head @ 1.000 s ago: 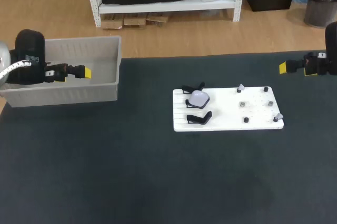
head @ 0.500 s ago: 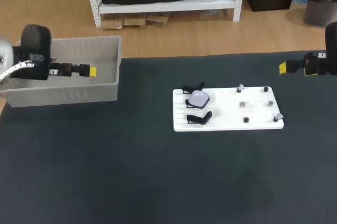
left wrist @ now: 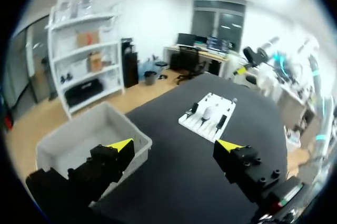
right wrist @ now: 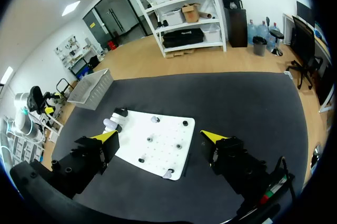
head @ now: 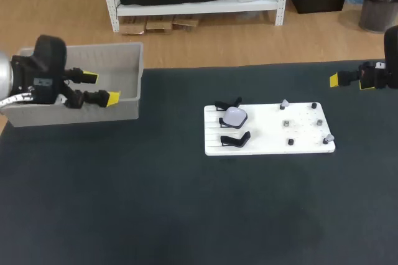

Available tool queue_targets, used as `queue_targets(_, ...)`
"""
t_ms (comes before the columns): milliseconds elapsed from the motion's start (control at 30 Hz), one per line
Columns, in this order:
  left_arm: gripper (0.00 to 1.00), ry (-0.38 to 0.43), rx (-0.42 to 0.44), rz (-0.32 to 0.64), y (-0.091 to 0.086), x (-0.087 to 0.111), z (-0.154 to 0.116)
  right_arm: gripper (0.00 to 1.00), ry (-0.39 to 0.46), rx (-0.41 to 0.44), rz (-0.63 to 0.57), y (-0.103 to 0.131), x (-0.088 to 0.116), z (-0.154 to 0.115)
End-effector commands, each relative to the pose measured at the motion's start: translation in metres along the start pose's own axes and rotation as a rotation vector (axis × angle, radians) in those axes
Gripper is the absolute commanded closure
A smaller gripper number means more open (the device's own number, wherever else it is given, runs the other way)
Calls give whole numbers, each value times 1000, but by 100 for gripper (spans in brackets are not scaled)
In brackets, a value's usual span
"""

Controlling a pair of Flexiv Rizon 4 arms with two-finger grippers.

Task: Pick up each earbud case from the left stands, insert the matching earbuds, close the lid, and place the case in the box.

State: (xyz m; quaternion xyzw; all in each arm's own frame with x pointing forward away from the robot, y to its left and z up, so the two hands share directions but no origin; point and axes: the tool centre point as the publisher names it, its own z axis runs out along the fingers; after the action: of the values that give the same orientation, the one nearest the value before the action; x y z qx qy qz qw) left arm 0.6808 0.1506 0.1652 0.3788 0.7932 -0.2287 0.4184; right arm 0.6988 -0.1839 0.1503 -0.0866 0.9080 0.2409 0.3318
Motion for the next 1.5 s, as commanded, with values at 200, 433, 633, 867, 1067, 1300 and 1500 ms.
queue_targets(200, 0, -361, 341, 332, 4, 5, -5, 0, 0, -2, -1, -1, 0, 1)
queue_targets(433, 0, -361, 341, 332, 4, 5, -5, 0, 0, -2, -1, -1, 0, 1)
queue_targets(633, 0, -301, 277, 316, -10, 3, 9, 0, 0, -2, -1, -1, 0, 1)
queue_targets(867, 0, -220, 286, 318, -35, 0, 44, 0, 0, -2, -1, -1, 0, 1)
queue_targets(1067, 0, -207, 341, 334, -42, -2, 85, 0, 0, -2, -1, -1, 0, 1)
queue_targets(1300, 0, -177, 386, 346, -53, -5, 125, 0, 0, -2, -1, -1, 0, 1)
queue_targets(1500, 0, -132, 384, 342, -60, -2, 153, 0, 0, -2, -1, -1, 0, 1)
